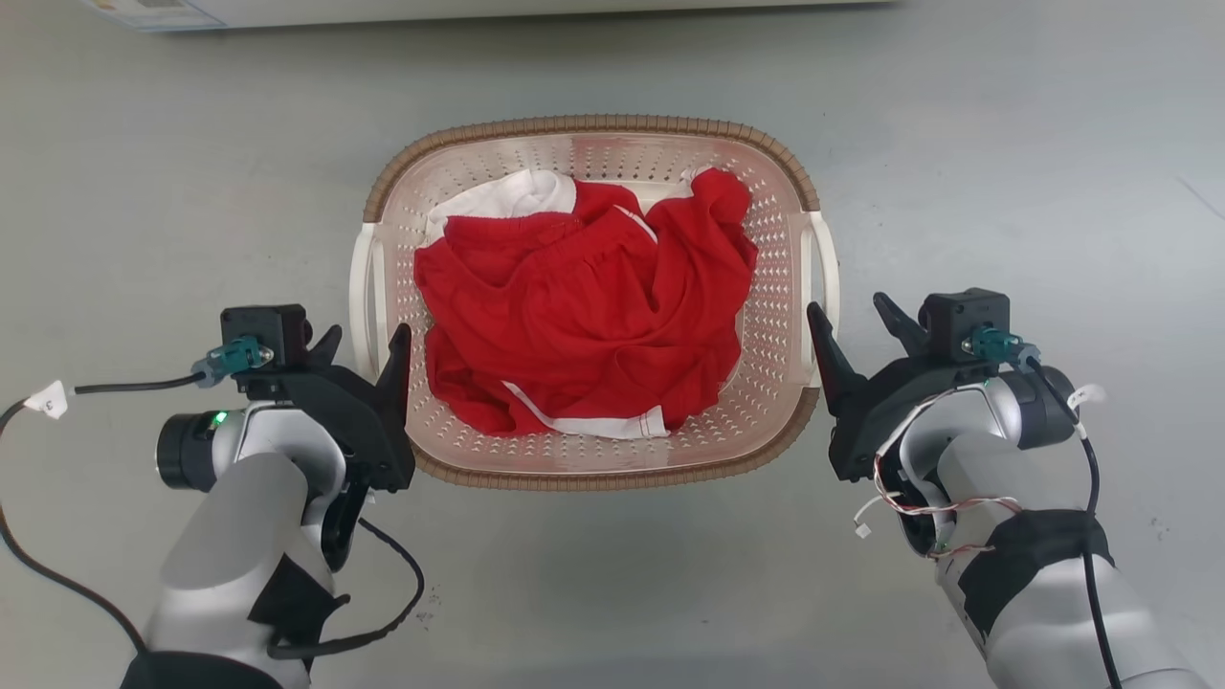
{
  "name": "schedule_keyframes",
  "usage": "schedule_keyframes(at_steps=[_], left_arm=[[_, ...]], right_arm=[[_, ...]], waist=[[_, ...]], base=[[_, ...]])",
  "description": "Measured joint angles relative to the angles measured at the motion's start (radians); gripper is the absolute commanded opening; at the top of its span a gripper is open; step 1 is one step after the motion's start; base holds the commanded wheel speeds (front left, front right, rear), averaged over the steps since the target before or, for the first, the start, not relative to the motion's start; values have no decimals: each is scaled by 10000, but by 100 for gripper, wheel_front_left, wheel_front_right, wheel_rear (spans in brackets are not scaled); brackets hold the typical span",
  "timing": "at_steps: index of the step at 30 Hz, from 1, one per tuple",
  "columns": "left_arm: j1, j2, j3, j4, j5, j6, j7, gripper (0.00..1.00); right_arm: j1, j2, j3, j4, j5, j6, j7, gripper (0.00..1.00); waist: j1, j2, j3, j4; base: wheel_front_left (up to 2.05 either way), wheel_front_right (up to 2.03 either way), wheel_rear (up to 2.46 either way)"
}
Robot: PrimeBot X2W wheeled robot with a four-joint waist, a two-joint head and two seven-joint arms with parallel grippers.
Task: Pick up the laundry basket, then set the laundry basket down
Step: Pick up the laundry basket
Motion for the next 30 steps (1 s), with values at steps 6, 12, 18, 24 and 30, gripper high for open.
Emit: schedule_keyframes(at_steps=[6,12,18,24,30], left_arm=[[-524,6,-98,274,4,-73,-12,100],[-990,-19,-194,464,12,-81,-25,100],[-1134,-56,-198,840,12,-84,-69,0],[-1271,-150,-198,1057,10,-157,-192,0],[-1385,-169,-196,1275,-2,-161,-278,0]], right_arm=[[-424,6,408,105,199,10,27,100],[-600,6,851,25,591,-6,31,100],[-700,6,1114,56,903,-107,29,0],[-856,10,1210,178,1256,-274,21,0],[-970,8,1379,320,1427,-280,-33,0]], waist=[[0,0,371,19],[0,0,687,80],[0,0,857,183],[-2,-3,920,215],[-2,-3,929,215]], base=[[0,0,0],[0,0,0],[0,0,0],[0,0,0],[0,0,0]])
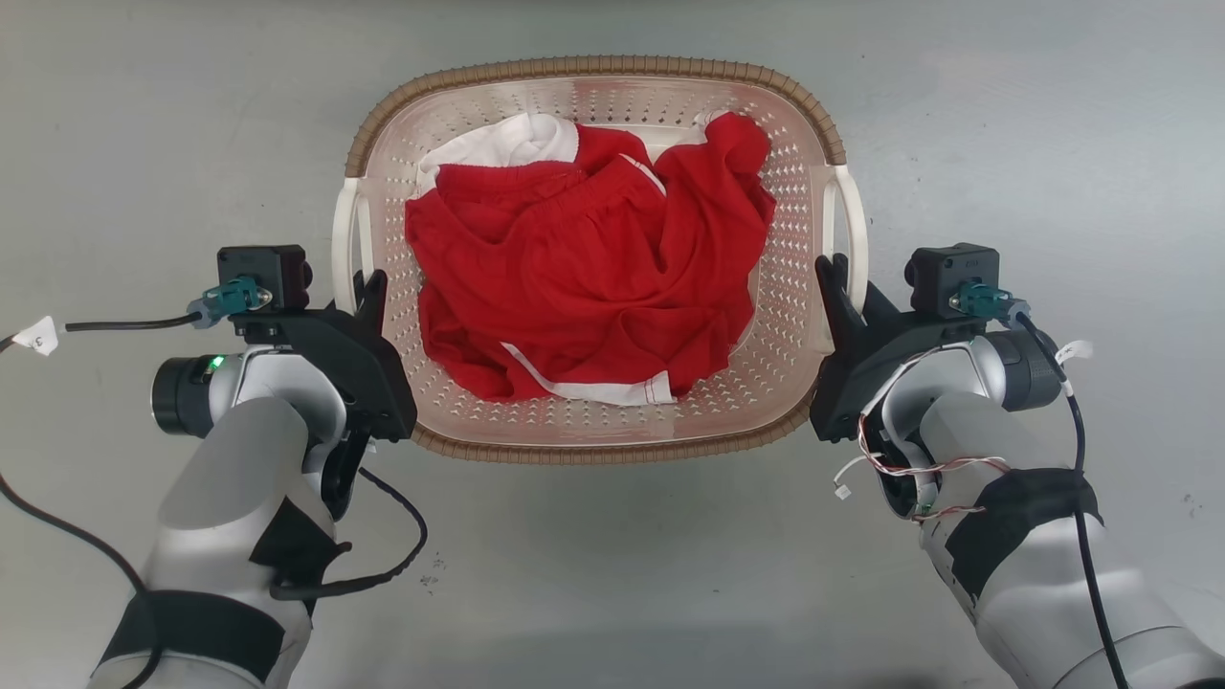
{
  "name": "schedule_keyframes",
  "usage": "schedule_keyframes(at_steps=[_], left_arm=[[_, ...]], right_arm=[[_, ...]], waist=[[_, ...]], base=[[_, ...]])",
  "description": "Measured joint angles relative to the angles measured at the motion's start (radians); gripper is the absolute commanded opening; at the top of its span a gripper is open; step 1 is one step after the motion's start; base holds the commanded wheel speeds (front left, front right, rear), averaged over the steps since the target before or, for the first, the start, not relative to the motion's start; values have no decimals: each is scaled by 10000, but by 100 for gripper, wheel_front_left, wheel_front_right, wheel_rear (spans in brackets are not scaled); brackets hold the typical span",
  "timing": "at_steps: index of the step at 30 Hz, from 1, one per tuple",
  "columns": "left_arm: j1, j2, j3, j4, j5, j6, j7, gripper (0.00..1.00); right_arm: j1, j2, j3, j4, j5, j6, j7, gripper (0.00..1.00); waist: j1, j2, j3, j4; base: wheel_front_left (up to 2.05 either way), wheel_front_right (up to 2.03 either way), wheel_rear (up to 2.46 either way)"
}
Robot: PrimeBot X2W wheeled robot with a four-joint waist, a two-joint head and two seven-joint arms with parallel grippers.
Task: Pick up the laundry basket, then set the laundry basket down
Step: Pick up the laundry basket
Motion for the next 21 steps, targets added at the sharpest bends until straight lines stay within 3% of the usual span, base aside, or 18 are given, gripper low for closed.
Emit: schedule_keyframes(at_steps=[21], left_arm=[[341,-339,-48,752,-186,-59,-100,0]], right_arm=[[-55,130,357,1289,522,31,67,0]], waist=[[1,1,-979,52]], base=[[0,0,0]])
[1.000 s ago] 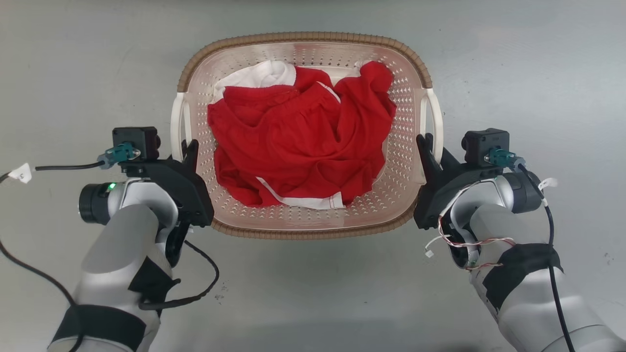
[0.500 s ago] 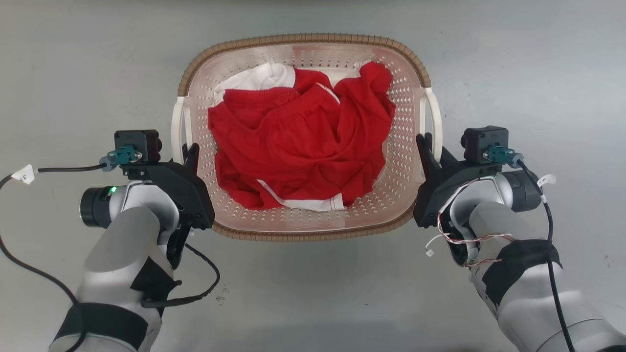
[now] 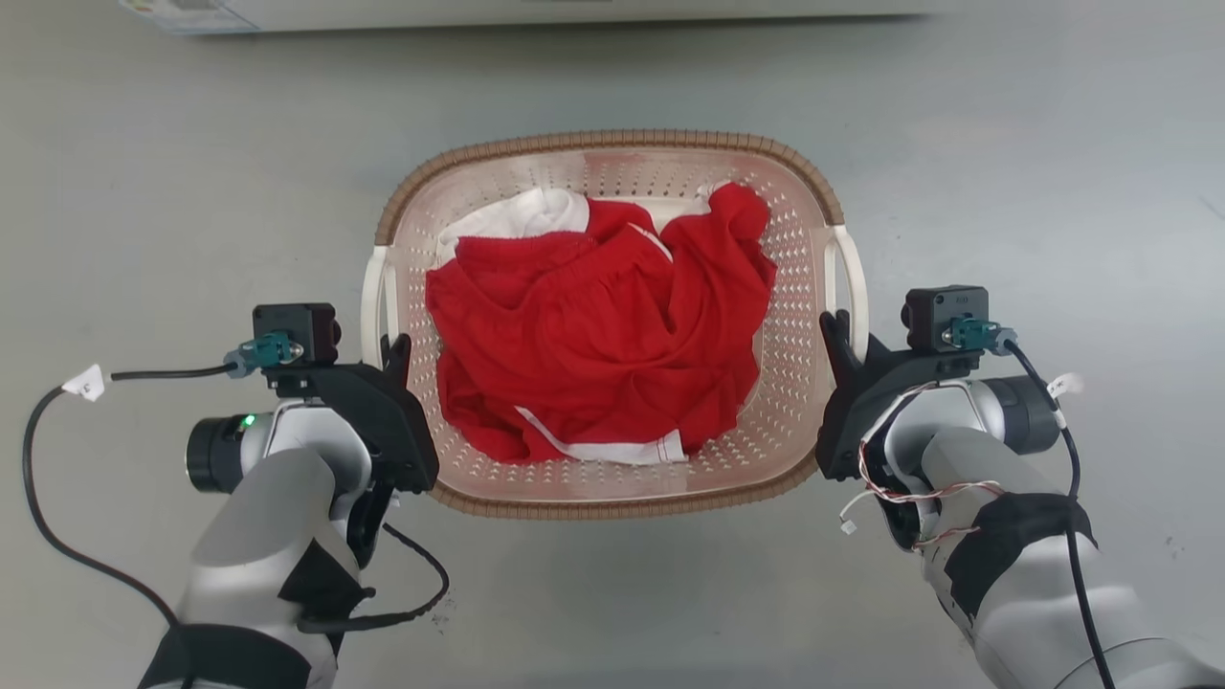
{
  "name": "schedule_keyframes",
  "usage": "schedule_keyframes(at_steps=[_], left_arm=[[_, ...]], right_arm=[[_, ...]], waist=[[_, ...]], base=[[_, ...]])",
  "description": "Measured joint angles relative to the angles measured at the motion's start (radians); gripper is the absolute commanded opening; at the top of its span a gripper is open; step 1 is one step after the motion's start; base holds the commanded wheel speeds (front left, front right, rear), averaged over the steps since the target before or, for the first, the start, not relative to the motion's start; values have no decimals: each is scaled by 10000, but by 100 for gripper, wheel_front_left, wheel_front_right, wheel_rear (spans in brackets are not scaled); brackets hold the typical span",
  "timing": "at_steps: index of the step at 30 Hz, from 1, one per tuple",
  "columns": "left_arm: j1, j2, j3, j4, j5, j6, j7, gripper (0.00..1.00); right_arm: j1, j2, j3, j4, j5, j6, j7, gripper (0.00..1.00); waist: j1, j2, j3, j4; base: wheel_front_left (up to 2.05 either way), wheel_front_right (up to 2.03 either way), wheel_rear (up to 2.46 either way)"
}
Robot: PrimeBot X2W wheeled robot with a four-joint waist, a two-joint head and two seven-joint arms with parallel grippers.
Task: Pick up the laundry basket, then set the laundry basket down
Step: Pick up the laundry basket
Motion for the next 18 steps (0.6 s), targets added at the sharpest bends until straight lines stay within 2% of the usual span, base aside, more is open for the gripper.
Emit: schedule_keyframes(at_steps=[18], left_arm=[[1058,-217,-54,232,-238,-15,209,0]], right_arm=[[795,138,213,851,489,265,353,0]], waist=[[-1,0,-1806,102]], base=[[0,0,0]])
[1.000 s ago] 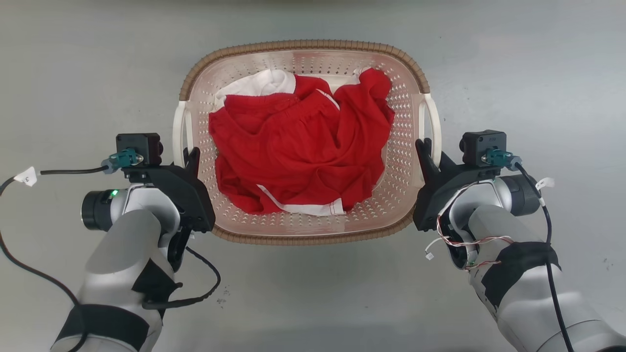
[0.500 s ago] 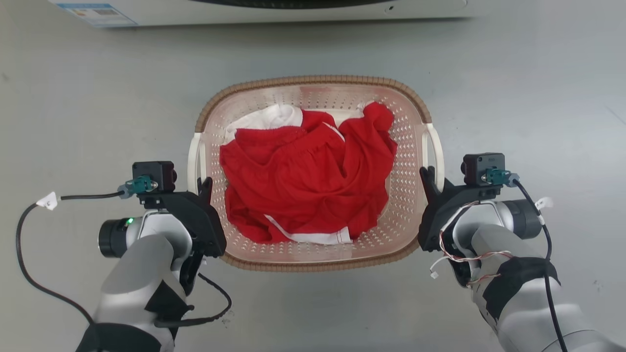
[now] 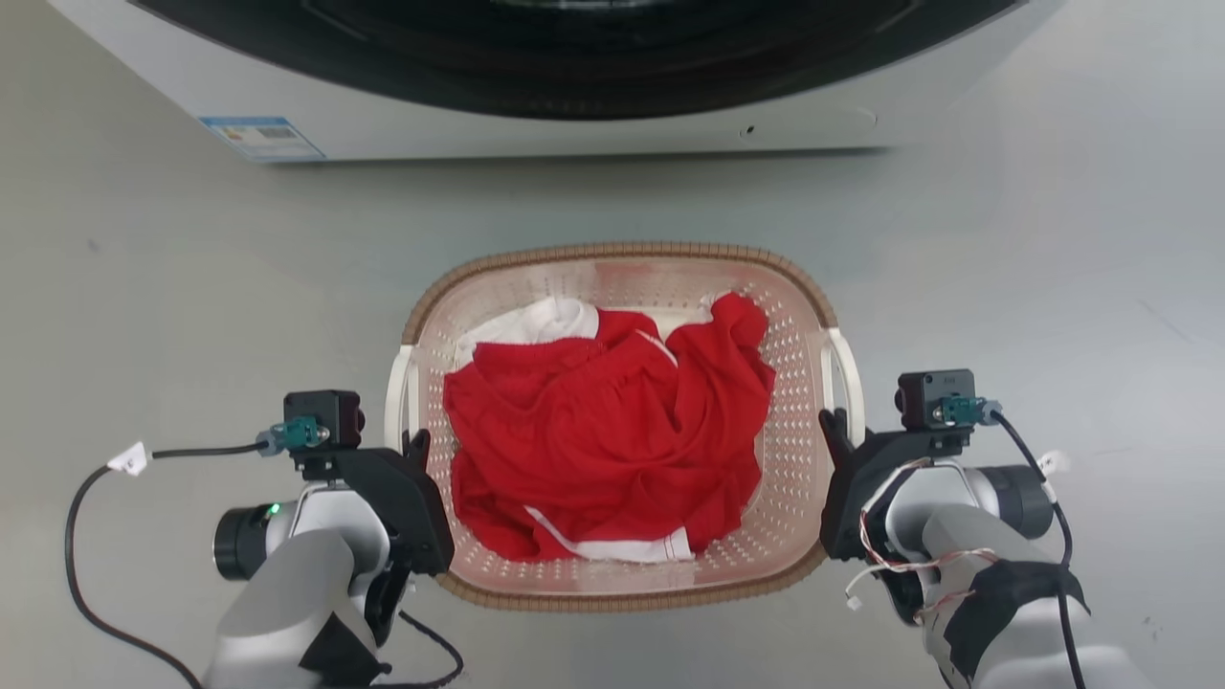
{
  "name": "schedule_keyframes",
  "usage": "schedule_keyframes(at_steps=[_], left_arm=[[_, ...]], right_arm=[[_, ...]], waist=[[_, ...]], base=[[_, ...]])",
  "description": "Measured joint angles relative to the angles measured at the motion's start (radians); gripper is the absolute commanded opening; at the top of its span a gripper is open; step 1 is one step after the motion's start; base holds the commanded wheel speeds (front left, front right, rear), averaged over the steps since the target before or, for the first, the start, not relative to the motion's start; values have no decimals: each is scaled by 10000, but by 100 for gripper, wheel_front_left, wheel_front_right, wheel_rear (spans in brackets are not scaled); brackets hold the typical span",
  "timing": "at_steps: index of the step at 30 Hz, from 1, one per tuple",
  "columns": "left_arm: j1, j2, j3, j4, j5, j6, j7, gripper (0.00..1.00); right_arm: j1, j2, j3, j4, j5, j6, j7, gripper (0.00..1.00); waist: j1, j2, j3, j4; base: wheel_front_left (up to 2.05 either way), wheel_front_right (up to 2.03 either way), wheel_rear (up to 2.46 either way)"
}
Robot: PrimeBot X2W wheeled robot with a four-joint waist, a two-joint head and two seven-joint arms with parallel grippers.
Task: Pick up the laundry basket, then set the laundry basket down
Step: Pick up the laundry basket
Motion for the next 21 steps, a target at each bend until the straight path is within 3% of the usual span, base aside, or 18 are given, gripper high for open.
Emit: schedule_keyframes(at_steps=[21], left_arm=[[1674,-56,-192,82,-711,19,600,0]], right_arm=[[1480,61,451,123,748,247,802,0]], waist=[[0,1,-2289,-149]], base=[[0,0,0]])
